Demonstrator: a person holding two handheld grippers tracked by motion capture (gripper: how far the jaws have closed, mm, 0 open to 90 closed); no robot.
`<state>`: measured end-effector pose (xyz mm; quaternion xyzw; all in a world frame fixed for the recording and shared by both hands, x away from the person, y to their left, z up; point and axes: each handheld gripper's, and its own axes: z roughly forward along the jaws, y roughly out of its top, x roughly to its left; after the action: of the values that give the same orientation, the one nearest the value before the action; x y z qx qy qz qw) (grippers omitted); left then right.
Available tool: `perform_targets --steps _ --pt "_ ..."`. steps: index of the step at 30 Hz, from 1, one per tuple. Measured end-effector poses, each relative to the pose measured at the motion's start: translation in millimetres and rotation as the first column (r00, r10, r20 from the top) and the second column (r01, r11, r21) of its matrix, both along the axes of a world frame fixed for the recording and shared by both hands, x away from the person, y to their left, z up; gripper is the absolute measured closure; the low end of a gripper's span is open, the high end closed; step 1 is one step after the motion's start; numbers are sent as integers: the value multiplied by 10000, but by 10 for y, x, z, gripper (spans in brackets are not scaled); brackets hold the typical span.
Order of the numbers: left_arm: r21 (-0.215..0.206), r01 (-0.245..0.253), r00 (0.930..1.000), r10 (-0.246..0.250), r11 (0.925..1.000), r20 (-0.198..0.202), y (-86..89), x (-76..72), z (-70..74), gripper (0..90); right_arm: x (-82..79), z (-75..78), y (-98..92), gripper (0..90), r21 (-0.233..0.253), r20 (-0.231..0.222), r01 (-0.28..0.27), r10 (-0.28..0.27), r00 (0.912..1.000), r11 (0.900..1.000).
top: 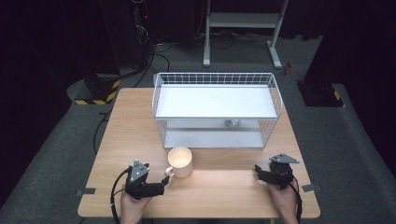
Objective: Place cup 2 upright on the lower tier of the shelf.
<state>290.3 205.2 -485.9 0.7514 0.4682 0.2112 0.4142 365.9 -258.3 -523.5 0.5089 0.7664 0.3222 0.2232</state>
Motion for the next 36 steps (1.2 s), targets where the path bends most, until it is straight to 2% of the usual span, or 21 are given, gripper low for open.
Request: perform_targets --steps 5,8,14,16,21,22,25,31,36 --pt "291 291 9994 -285 9992 -217 -100 30 -31 50 2 0 -3 251 -26 15 -30 30 10000 10000" --pt "272 333 9990 -325 9991 -302 -140 51 -48 46 2 0 -3 251 -26 14 -28 28 10000 10000" --pt "453 531 9981 -516 9976 -331 -276 144 -77 27 1 0 -1 251 -12 8 -16 16 10000 10000" --pt "650 678 9974 -660 9956 -299 -341 203 -88 27 -1 1 -2 249 -10 2 -34 34 10000 10000" --pt "661 785 9963 -760 9947 -398 -437 277 -112 24 -2 0 -2 249 -12 18 -25 25 10000 10000" --pt "779 812 9963 -787 9937 -341 -450 293 -113 24 -2 0 -2 249 -11 18 -23 23 10000 10000" --pt "887 785 9966 -760 9930 -313 -476 324 -119 24 -2 -1 -1 249 -9 22 -19 19 10000 10000" --pt "725 606 9980 -592 9955 -211 -529 399 -131 18 -1 -1 -2 249 -10 20 -19 19 10000 10000" --pt "759 571 9982 -556 9955 -217 -559 442 -138 18 -1 -1 -2 249 -12 21 -21 21 10000 10000"
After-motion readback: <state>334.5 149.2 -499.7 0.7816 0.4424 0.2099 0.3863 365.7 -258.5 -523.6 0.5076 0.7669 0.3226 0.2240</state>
